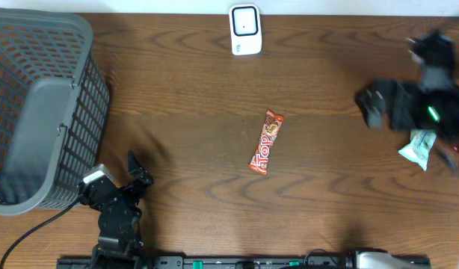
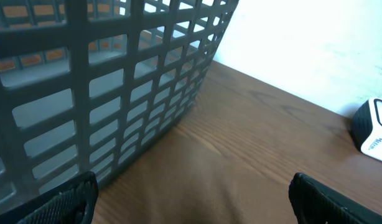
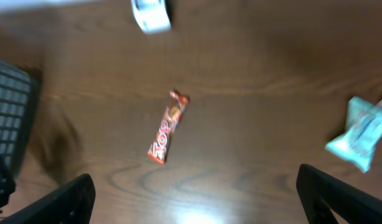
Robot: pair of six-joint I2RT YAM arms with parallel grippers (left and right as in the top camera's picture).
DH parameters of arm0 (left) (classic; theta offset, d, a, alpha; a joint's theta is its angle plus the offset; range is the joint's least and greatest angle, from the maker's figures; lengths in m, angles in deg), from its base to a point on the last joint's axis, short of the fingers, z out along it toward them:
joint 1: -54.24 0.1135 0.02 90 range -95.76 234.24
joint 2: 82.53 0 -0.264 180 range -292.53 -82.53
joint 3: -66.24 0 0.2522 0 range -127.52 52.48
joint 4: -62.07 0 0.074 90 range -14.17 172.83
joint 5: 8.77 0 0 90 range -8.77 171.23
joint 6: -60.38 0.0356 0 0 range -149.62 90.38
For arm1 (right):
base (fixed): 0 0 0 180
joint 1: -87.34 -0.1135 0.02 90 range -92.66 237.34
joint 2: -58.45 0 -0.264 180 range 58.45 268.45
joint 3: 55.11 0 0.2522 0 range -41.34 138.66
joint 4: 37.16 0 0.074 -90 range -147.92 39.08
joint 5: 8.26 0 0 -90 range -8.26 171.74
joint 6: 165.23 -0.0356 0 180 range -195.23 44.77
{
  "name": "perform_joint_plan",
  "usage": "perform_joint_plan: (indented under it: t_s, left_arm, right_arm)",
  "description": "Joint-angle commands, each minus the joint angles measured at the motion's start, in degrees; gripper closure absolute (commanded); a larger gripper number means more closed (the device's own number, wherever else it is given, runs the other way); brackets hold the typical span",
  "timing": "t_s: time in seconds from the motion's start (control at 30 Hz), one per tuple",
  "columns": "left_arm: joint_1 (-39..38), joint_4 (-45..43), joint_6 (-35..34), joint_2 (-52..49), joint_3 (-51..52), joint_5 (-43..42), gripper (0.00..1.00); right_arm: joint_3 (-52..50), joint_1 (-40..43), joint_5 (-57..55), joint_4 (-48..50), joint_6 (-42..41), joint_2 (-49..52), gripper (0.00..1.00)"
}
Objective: Scan the item barcode
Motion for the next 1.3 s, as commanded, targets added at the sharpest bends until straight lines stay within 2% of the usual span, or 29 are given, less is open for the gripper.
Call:
perform_joint_plan:
  t_s: [0.0,0.1,0.23,0.37,0.47,0.5,0.57,0.67,0.93,1.1,1.27]
  left_arm:
    - [0.2,0.22,-0.11,0.11,1.49,0.35,0.02]
    - [0.2,0.22,-0.11,0.11,1.49,0.35,0.02]
    - [0.2,0.22,-0.11,0.11,1.49,0.35,0.02]
    - [0.2,0.22,-0.11,0.11,1.49,0.35,0.02]
    - [0.2,0.22,-0.11,0.11,1.49,0.35,0.02]
    - [0.2,0.22,-0.11,0.11,1.49,0.35,0.02]
    - [0.2,0.22,-0.11,0.11,1.49,0.35,0.02]
    - [0.2,0.22,-0.11,0.11,1.49,0.35,0.02]
    - [0.2,0.22,-0.11,0.11,1.49,0.35,0.02]
    - [0.2,0.22,-0.11,0.11,1.49,0.35,0.02]
    - [0.2,0.22,-0.11,0.11,1.49,0.35,0.02]
  right_arm:
    - [-6.8,0.85,-0.2,1.68,2.1,-3.67,0.01]
    - [-18.62,0.85,-0.17,7.45,4.31,-8.13,0.01]
    - [-40.85,0.85,0.48,22.27,3.98,-13.62,0.01]
    - [-59.63,0.83,4.26,42.93,-1.4,-15.19,0.01]
    - [-70.73,0.72,6.21,58.1,-11.13,-13.11,0.02]
    - [-75.06,0.74,9.25,64.54,-13.97,-11.54,0.01]
    - [-81.02,0.74,18.91,76.35,-14.16,-8.02,0.01]
    - [-85.35,0.61,32.98,89.92,-15.21,-1.05,0.01]
    - [-85.18,-3.8,35.91,97.09,-17.86,18.43,0.01]
    - [-85.0,-5.14,35.65,95.86,-18.95,22.67,0.01]
    - [-84.96,-7.8,24.33,89.85,-22.73,24.5,0.01]
